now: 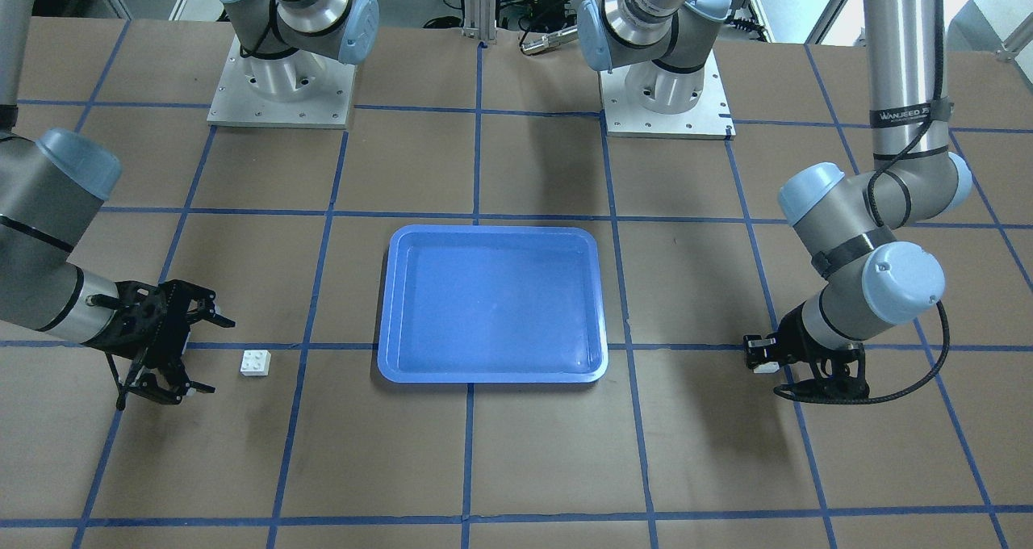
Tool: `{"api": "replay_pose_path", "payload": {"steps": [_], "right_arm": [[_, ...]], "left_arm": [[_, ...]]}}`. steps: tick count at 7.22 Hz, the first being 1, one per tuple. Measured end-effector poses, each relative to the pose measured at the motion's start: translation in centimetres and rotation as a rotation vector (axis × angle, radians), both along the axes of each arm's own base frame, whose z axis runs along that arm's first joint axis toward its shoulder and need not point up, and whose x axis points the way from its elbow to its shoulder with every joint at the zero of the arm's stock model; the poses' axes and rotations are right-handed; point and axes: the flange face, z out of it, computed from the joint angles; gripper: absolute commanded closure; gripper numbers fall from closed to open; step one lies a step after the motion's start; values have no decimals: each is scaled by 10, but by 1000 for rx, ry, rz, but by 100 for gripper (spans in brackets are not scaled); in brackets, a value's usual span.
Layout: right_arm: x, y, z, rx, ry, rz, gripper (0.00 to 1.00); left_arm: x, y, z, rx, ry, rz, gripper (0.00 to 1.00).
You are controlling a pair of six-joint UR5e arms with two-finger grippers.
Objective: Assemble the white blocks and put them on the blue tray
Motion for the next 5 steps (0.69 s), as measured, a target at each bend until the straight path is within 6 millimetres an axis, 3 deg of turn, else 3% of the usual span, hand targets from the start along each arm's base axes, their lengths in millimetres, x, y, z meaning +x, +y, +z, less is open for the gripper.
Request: {"api": "replay_pose_path", "payload": {"steps": [2,3,5], "right_arm": [[2,-4,-10,-47,-18,26,0],[1,-5,-16,-59,-21,52,4],[3,-2,-25,-47,-26,77,5]], "left_arm": [[-8,-2,11,-14,-1,-9,74],[-25,0,23,-16,6,-31,74],[-83,12,54,-16,44,-97,74]]}}
